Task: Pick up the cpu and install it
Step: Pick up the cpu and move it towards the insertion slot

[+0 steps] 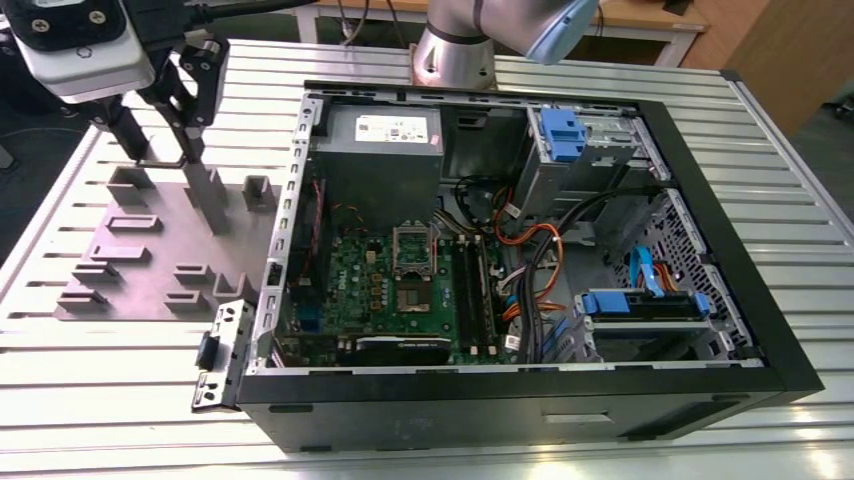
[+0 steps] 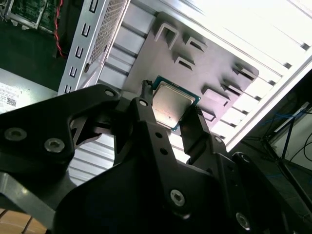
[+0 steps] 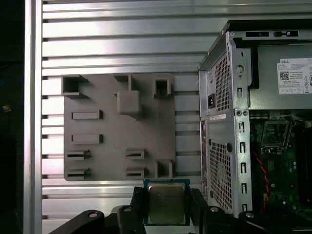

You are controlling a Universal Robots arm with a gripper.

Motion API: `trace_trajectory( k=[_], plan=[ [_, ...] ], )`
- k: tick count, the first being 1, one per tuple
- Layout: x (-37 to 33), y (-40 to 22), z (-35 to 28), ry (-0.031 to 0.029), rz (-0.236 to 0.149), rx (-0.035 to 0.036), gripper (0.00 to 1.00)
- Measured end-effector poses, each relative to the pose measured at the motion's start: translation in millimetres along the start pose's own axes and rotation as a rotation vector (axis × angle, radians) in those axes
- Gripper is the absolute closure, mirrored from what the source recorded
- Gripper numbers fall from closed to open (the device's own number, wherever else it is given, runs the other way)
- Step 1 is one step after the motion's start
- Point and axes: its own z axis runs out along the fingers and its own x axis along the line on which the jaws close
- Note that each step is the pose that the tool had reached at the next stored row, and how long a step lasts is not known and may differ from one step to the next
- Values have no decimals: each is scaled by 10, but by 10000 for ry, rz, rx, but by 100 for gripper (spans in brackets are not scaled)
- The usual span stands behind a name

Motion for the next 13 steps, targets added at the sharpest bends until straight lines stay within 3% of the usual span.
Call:
trace_trajectory(
  k=[8,13],
  plan=[
    [-52,-39,5,1,0,1,53],
    [-232,-41,9,0,0,0,53]
  ],
)
